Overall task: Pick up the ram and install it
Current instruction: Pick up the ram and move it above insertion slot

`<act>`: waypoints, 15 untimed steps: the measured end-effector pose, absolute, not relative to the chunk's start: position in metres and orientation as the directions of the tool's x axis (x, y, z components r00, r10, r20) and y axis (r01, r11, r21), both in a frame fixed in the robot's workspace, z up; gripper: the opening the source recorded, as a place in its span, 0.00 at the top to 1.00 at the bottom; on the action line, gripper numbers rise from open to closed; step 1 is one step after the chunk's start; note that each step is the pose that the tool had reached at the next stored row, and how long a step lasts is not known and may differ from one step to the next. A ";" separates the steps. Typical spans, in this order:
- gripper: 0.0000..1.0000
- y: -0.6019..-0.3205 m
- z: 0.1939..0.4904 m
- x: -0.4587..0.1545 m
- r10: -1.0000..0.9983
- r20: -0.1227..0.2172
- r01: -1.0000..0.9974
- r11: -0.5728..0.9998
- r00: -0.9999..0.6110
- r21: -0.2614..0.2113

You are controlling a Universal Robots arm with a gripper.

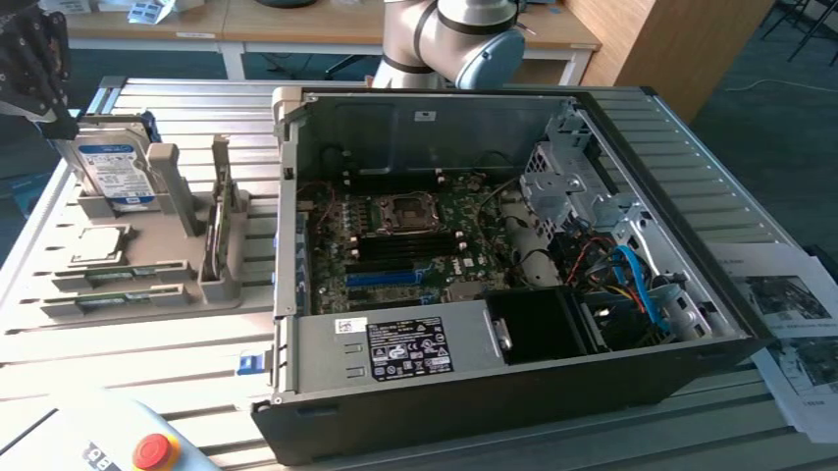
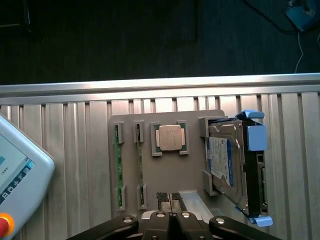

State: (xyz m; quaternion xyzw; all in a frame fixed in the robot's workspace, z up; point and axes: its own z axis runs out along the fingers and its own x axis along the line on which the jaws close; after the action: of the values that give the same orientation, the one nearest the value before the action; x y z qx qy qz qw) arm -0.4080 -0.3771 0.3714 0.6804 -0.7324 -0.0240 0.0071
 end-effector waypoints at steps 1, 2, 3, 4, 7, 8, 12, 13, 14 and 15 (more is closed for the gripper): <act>0.90 -0.377 0.371 -0.408 -0.997 -0.022 -0.996 0.073 -0.074 0.045; 0.90 -0.377 0.371 -0.408 -0.997 -0.022 -0.997 0.069 -0.070 0.045; 0.90 -0.377 0.371 -0.408 -0.998 -0.022 -0.997 0.060 -0.061 0.045; 0.90 -0.377 0.371 -0.408 -0.999 -0.022 -0.998 0.049 -0.050 0.045; 0.90 -0.377 0.371 -0.408 -1.000 -0.022 -0.999 0.014 -0.015 0.045; 0.90 -0.377 0.371 -0.408 -1.000 -0.022 -0.999 0.014 -0.015 0.045; 0.90 -0.377 0.371 -0.408 -1.000 -0.022 -0.999 0.014 -0.015 0.045; 0.90 -0.377 0.371 -0.408 -1.000 -0.022 -0.999 0.014 -0.015 0.045; 0.90 -0.377 0.370 -0.408 -1.000 -0.022 -0.999 0.014 -0.015 0.045; 0.90 -0.377 0.369 -0.408 -1.000 -0.022 -0.999 0.014 -0.015 0.045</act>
State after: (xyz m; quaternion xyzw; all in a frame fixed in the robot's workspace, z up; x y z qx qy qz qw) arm -0.4080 -0.3771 0.3692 0.7019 -0.7119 -0.0237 0.0079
